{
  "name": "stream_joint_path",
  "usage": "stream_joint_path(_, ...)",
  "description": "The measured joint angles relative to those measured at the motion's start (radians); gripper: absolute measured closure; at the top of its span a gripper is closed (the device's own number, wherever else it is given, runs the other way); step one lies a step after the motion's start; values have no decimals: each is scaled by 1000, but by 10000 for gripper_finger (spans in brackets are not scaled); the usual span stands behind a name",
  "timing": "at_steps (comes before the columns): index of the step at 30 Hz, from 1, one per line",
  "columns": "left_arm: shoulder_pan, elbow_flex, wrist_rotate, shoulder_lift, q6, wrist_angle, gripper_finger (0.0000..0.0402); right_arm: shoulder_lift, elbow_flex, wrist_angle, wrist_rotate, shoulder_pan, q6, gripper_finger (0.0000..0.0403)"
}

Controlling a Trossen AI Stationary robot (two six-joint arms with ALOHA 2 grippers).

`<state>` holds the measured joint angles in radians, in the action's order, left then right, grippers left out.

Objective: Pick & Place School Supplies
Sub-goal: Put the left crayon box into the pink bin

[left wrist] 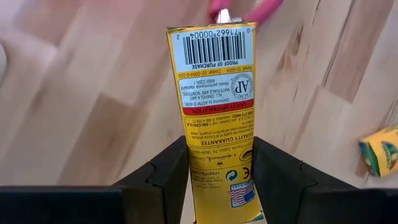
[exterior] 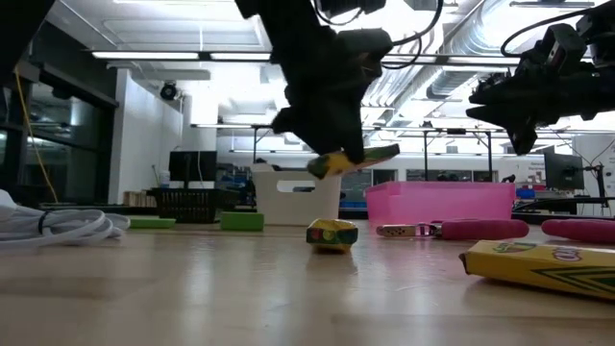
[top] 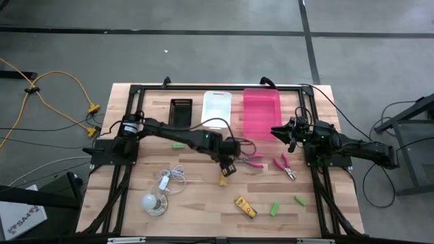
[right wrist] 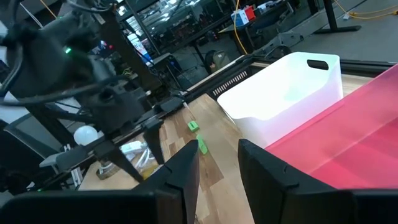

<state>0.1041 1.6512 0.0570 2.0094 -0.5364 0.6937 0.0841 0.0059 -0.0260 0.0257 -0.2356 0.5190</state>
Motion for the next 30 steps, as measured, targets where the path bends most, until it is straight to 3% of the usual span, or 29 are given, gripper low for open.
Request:
stream_joint_path(11,-39,0,-34,0,116,-54,247,0,0,0,0,0,0,302)
stream_joint_path(30,-36,0,-34,0,120,-56,247,0,0,0,-1,0,0,302)
